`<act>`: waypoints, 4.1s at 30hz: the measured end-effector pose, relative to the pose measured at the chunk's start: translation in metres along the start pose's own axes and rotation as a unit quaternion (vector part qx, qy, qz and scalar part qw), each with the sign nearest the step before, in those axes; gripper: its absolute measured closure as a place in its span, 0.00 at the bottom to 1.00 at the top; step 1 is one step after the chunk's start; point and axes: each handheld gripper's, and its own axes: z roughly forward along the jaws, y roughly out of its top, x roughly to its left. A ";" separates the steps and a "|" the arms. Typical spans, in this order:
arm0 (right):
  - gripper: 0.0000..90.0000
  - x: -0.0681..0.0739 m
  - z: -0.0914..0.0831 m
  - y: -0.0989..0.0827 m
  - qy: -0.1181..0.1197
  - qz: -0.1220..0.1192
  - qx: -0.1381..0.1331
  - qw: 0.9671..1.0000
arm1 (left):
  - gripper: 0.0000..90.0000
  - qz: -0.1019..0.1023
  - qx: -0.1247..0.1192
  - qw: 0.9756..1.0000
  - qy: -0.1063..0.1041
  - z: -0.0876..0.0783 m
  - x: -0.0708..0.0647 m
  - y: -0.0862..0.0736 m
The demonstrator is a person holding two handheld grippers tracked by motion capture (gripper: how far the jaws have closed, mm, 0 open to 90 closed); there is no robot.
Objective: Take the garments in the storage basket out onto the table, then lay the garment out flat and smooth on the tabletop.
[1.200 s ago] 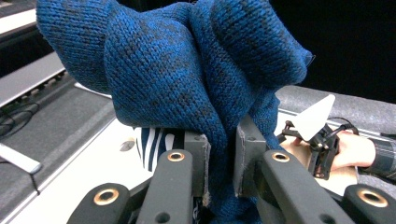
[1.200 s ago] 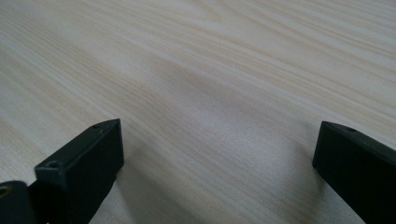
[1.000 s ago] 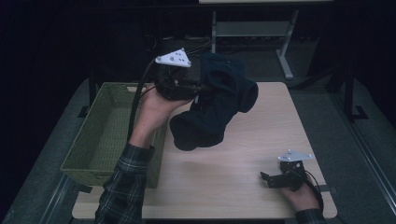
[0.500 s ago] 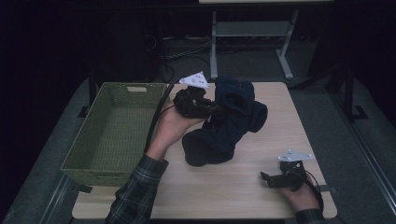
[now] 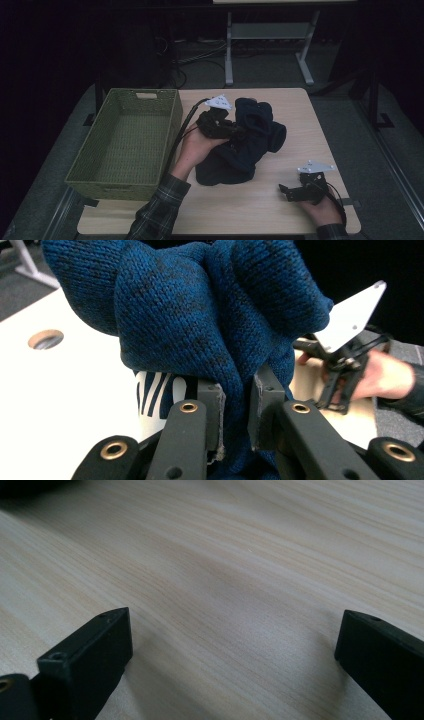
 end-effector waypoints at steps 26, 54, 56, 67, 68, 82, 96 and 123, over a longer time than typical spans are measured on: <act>0.02 0.000 0.000 0.000 0.001 0.000 0.000 1.000 | 0.70 -0.075 0.031 0.995 0.051 0.051 0.046 -0.051; 0.02 0.000 0.000 0.000 0.000 -0.002 0.001 1.000 | 0.35 -0.029 0.048 0.998 0.033 0.035 -0.005 -0.077; 0.02 0.000 0.000 0.000 0.000 -0.002 0.001 1.000 | 0.30 -0.027 0.052 0.998 0.034 0.038 -0.007 -0.079; 0.02 0.000 0.000 0.000 0.000 -0.002 0.000 1.000 | 0.62 -0.010 0.062 0.998 0.027 0.054 -0.012 -0.086; 0.02 0.000 0.000 0.000 0.000 -0.002 0.000 1.000 | 0.67 -0.010 0.062 0.998 0.027 0.054 -0.012 -0.086; 0.02 0.000 0.000 0.000 0.000 -0.002 0.000 1.000 | 0.85 -0.022 -0.012 0.999 0.022 0.034 -0.016 -0.057; 0.02 0.000 0.001 0.001 0.001 -0.002 0.000 1.000 | 0.83 -0.066 -0.010 0.995 0.077 0.003 -0.004 -0.084; 0.32 0.022 -0.018 0.025 0.083 0.003 -0.038 0.996 | 0.36 -0.093 0.024 0.989 0.115 -0.012 -0.013 -0.136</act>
